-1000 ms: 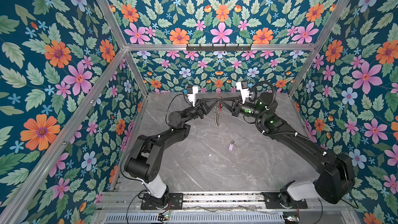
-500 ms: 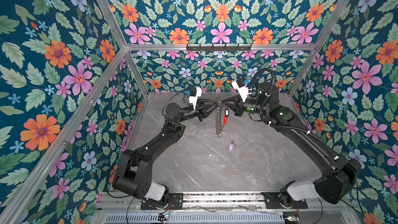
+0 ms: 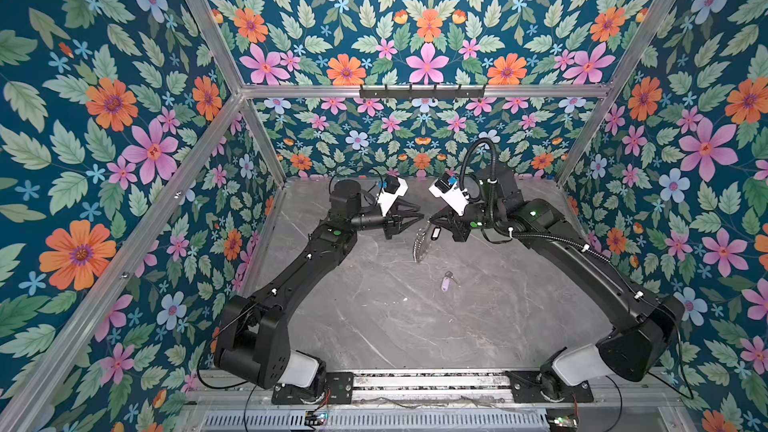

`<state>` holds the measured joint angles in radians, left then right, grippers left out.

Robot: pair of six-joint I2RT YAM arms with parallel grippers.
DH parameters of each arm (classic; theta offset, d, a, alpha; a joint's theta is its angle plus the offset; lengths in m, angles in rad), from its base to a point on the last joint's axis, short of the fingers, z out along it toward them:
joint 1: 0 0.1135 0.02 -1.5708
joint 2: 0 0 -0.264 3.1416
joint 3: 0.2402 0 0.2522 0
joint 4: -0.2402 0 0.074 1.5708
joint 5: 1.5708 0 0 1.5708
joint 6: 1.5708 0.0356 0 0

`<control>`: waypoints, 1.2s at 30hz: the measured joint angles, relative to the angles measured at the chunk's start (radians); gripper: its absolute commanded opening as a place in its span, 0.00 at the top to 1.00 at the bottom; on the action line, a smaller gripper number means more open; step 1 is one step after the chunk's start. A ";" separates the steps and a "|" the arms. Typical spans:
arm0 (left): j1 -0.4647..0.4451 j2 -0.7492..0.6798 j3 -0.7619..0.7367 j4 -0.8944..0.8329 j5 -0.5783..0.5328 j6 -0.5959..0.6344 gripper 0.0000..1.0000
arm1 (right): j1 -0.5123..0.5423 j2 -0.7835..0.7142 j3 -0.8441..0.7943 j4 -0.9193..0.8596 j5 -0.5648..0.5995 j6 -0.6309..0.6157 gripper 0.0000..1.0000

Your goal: Put the keys on the keyring

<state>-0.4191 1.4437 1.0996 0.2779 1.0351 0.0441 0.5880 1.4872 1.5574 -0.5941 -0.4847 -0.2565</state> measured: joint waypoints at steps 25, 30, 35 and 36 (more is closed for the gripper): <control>0.024 0.003 -0.060 0.146 0.003 -0.151 0.68 | 0.008 -0.117 -0.208 0.275 0.043 0.078 1.00; 0.082 0.046 -0.167 0.582 0.015 -0.538 0.68 | 0.008 -0.196 -0.408 0.564 0.058 0.219 1.00; 0.085 0.115 -0.168 0.955 0.036 -0.820 0.69 | 0.008 -0.207 -0.484 0.791 0.042 0.325 1.00; 0.085 0.127 -0.168 1.011 0.036 -0.866 0.69 | 0.008 -0.207 -0.493 0.833 0.039 0.343 1.00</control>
<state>-0.3340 1.5703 0.9314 1.2884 1.0714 -0.8215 0.5957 1.2804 1.0645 0.2386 -0.4454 0.0864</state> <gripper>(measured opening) 0.310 0.051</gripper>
